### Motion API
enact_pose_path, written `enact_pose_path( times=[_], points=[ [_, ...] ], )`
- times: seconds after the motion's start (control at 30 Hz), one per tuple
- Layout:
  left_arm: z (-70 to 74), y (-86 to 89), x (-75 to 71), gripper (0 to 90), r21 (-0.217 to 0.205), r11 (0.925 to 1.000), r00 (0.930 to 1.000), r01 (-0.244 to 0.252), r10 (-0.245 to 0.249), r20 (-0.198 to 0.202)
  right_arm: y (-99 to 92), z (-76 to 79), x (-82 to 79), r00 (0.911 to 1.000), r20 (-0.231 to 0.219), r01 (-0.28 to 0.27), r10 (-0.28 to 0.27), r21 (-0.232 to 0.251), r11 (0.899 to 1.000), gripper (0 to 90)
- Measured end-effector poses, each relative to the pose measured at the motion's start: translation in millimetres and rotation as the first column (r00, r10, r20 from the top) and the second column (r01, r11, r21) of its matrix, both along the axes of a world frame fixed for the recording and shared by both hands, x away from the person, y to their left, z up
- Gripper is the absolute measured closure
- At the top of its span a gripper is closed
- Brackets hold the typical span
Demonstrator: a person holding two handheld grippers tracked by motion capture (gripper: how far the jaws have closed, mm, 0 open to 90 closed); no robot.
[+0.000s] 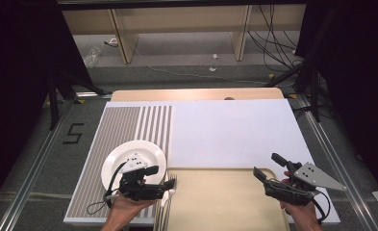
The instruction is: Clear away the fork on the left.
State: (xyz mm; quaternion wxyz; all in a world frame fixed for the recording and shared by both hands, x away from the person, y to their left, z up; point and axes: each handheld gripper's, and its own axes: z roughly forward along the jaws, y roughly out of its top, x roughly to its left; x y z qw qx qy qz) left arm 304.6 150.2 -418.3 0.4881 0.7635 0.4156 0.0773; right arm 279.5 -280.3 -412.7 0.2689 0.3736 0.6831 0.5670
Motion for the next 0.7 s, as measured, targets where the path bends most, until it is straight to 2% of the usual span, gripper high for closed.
enact_pose_path(
  times=[0.2, 0.4, 0.57, 0.7],
  points=[
    [1.7, 11.4, 0.0, 19.2, -0.049, 0.9979, 0.9991, -0.043, 0.043, -0.002, -1.9, -0.3, -0.1, 1.0000, -0.006, 0.002, -0.002, 0.009, 1.000, 21.8],
    [0.8, 21.7, -1.0, 19.1, -0.066, 0.9949, 0.9970, -0.077, 0.076, -0.013, -1.1, -0.5, 0.2, 1.0000, -0.006, -0.001, 0.001, 0.009, 1.000, 21.7],
    [-0.5, 32.6, -2.5, 19.1, -0.079, 0.9898, 0.9929, -0.119, 0.118, -0.014, -2.0, -0.3, 0.2, 1.0000, -0.004, 0.001, -0.001, 0.010, 1.000, 21.8],
    [-0.7, 40.9, -4.1, 19.1, -0.111, 0.9836, 0.9897, -0.142, 0.140, -0.029, -0.7, -0.2, 0.0, 1.0000, -0.002, -0.003, 0.003, 0.008, 1.000, 21.7]
  ],
)
